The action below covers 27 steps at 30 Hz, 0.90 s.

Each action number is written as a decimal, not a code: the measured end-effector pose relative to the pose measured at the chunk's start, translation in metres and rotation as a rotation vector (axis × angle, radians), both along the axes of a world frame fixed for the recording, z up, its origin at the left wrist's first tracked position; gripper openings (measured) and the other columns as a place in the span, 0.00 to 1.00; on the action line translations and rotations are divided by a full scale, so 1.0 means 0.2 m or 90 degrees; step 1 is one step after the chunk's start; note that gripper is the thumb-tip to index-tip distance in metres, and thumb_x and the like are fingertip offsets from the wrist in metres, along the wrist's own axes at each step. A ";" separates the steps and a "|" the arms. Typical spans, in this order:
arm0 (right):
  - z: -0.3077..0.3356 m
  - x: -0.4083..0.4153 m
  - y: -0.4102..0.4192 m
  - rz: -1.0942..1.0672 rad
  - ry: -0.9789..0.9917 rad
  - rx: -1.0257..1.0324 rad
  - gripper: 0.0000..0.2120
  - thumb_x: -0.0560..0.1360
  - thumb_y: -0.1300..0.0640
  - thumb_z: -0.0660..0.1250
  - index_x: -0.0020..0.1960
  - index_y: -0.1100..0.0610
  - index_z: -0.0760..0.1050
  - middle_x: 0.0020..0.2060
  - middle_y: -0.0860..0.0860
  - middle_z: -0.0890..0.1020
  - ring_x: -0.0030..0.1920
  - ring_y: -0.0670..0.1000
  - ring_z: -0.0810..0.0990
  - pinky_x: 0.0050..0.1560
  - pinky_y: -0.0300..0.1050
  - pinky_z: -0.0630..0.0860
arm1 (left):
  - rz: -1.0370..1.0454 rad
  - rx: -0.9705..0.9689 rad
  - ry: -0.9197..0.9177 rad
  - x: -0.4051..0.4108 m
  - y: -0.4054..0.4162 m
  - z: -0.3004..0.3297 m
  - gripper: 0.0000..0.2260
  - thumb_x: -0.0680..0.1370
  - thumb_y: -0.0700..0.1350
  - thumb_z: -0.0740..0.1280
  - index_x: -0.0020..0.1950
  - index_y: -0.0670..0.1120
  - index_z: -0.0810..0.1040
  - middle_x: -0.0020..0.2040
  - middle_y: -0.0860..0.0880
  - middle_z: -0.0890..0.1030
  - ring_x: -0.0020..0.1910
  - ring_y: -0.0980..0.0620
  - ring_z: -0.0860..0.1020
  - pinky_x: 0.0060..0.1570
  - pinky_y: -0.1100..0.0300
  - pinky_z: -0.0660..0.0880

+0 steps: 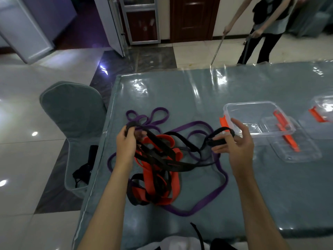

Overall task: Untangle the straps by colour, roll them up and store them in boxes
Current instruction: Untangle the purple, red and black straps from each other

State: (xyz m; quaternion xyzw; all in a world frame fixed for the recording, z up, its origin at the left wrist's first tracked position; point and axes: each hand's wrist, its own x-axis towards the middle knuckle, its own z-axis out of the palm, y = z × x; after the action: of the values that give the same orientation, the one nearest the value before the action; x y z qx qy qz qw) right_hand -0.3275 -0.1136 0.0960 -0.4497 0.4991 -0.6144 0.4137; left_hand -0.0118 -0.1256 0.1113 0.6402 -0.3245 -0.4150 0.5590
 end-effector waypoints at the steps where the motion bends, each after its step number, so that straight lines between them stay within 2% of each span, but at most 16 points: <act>1: 0.02 -0.01 0.01 0.034 0.013 0.024 0.18 0.86 0.64 0.65 0.73 0.52 0.74 0.40 0.61 0.88 0.30 0.62 0.86 0.31 0.46 0.84 | 0.002 -0.001 0.016 -0.01 0.01 0.01 0.12 0.88 0.49 0.60 0.54 0.46 0.82 0.45 0.47 0.89 0.41 0.50 0.85 0.42 0.57 0.78; 5: 0.02 -0.02 0.05 0.200 0.075 0.241 0.12 0.86 0.60 0.66 0.67 0.62 0.78 0.41 0.60 0.89 0.31 0.60 0.87 0.32 0.45 0.84 | 0.033 -0.029 0.082 -0.03 0.03 0.03 0.10 0.87 0.45 0.62 0.58 0.45 0.82 0.48 0.48 0.90 0.41 0.53 0.85 0.38 0.60 0.80; 9: -0.17 -0.02 0.10 0.337 0.192 0.488 0.11 0.85 0.56 0.67 0.62 0.63 0.80 0.50 0.63 0.88 0.41 0.64 0.89 0.38 0.47 0.86 | 0.051 -0.061 0.101 -0.07 0.05 0.04 0.09 0.86 0.43 0.63 0.55 0.50 0.83 0.49 0.51 0.89 0.43 0.54 0.85 0.41 0.60 0.79; 11: -0.32 -0.03 0.14 0.376 0.248 0.558 0.13 0.86 0.56 0.66 0.69 0.59 0.76 0.58 0.60 0.86 0.45 0.63 0.89 0.41 0.49 0.86 | 0.056 -0.078 0.094 -0.07 0.06 0.05 0.09 0.86 0.44 0.64 0.54 0.53 0.84 0.48 0.52 0.89 0.46 0.53 0.85 0.44 0.58 0.79; 14: -0.51 -0.05 0.17 0.411 0.278 0.619 0.25 0.87 0.55 0.63 0.82 0.51 0.62 0.72 0.56 0.77 0.43 0.54 0.88 0.42 0.46 0.83 | 0.041 -0.114 0.083 -0.09 0.08 0.07 0.07 0.85 0.46 0.66 0.54 0.54 0.84 0.49 0.52 0.88 0.48 0.53 0.86 0.46 0.60 0.80; 16: -0.57 -0.05 0.18 0.426 0.317 0.628 0.29 0.87 0.55 0.63 0.85 0.45 0.56 0.78 0.55 0.71 0.43 0.51 0.87 0.41 0.44 0.81 | 0.031 -0.129 0.087 -0.10 0.09 0.08 0.07 0.85 0.45 0.67 0.55 0.54 0.85 0.51 0.50 0.89 0.51 0.52 0.87 0.48 0.59 0.81; 17: -0.59 -0.05 0.17 0.435 0.359 0.620 0.30 0.87 0.55 0.63 0.85 0.43 0.57 0.76 0.55 0.72 0.43 0.50 0.86 0.38 0.42 0.81 | 0.025 -0.135 0.094 -0.10 0.09 0.09 0.08 0.85 0.45 0.67 0.56 0.54 0.85 0.52 0.48 0.89 0.52 0.51 0.87 0.48 0.59 0.81; 19: -0.60 -0.06 0.16 0.437 0.461 0.583 0.26 0.85 0.56 0.65 0.82 0.45 0.65 0.63 0.52 0.80 0.42 0.46 0.86 0.38 0.39 0.80 | 0.011 -0.145 0.107 -0.09 0.09 0.09 0.08 0.85 0.44 0.66 0.58 0.52 0.85 0.54 0.46 0.88 0.54 0.50 0.87 0.46 0.61 0.81; 20: -0.59 -0.06 0.14 0.416 0.527 0.552 0.24 0.84 0.56 0.67 0.79 0.47 0.71 0.60 0.52 0.83 0.47 0.45 0.87 0.43 0.39 0.81 | 0.005 -0.146 0.112 -0.09 0.09 0.09 0.09 0.85 0.44 0.66 0.59 0.50 0.85 0.54 0.46 0.88 0.54 0.50 0.87 0.46 0.62 0.81; 22: -0.58 -0.06 0.12 0.314 0.656 0.490 0.17 0.82 0.56 0.69 0.71 0.51 0.81 0.62 0.55 0.85 0.61 0.53 0.85 0.60 0.44 0.79 | -0.005 -0.145 0.122 -0.08 0.08 0.09 0.10 0.85 0.44 0.66 0.62 0.47 0.84 0.55 0.46 0.88 0.54 0.50 0.87 0.47 0.62 0.81; 23: -0.58 -0.06 0.10 0.250 0.669 0.469 0.15 0.81 0.57 0.69 0.67 0.52 0.83 0.63 0.56 0.85 0.63 0.57 0.83 0.63 0.46 0.78 | -0.011 -0.149 0.130 -0.08 0.08 0.09 0.10 0.85 0.44 0.66 0.63 0.47 0.84 0.56 0.46 0.88 0.54 0.51 0.87 0.47 0.62 0.81; 25: -0.57 -0.03 0.07 0.168 0.631 0.414 0.12 0.81 0.59 0.70 0.62 0.55 0.85 0.58 0.58 0.87 0.61 0.60 0.84 0.61 0.49 0.79 | -0.026 -0.164 0.144 -0.08 0.08 0.09 0.10 0.84 0.45 0.66 0.62 0.47 0.85 0.56 0.46 0.88 0.55 0.51 0.87 0.47 0.62 0.81; 27: -0.57 0.03 0.03 0.162 0.600 0.350 0.12 0.81 0.63 0.69 0.63 0.58 0.84 0.55 0.59 0.87 0.58 0.60 0.84 0.60 0.50 0.79 | -0.046 -0.174 0.145 -0.08 0.07 0.10 0.10 0.83 0.48 0.67 0.60 0.49 0.86 0.56 0.46 0.88 0.55 0.50 0.87 0.47 0.62 0.81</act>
State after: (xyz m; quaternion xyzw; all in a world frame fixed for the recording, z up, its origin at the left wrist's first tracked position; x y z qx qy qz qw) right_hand -0.3206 -0.1084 -0.0179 -0.6079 0.7136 -0.1398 0.3187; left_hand -0.0273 -0.1109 0.1315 0.4949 -0.3354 -0.4565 0.6590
